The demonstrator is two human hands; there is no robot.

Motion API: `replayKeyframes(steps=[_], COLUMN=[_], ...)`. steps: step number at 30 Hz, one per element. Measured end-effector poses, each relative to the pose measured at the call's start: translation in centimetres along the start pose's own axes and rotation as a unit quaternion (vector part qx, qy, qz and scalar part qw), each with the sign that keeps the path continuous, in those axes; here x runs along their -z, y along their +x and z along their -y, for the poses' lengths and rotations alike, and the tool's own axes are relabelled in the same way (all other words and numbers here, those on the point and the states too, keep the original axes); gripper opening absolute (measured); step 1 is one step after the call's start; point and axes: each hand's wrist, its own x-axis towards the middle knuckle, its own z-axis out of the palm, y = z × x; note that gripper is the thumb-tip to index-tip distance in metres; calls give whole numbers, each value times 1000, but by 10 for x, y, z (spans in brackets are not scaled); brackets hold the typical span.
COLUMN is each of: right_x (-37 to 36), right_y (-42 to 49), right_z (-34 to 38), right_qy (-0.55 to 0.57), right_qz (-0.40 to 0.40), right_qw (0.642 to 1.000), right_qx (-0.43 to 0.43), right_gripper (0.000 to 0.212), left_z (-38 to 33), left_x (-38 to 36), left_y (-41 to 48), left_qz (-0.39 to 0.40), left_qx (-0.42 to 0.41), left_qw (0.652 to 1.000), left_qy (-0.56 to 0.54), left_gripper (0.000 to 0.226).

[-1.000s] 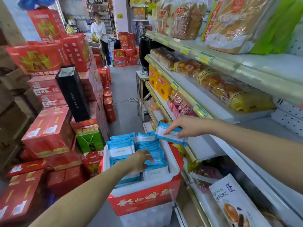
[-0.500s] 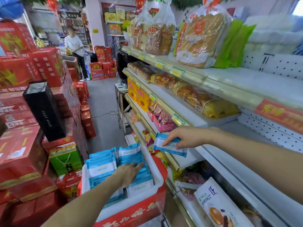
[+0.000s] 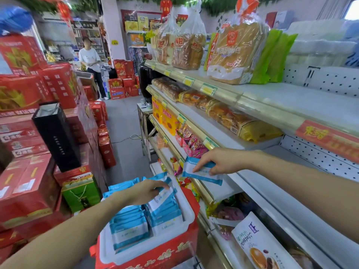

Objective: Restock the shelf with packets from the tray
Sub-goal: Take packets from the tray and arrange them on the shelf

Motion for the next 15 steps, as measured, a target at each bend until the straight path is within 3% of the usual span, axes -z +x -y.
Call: replayKeyframes(steps=[9,15], right_x=[82,158], right_y=[-20,-65], right_z=[8,5], right_qy=[-63,-99], right_qz=[-55,-112], right_qw=[996,988], right_qx=[-20,-32], right_gripper=[54,51], left_z=[-55,-116], left_x=[142,241], left_y=[-5,-1], left_qz=[-169,-163], left_qx=[-59,-143], left_qw=[978,970], left_qy=[-111,-107], left_gripper=[39,42])
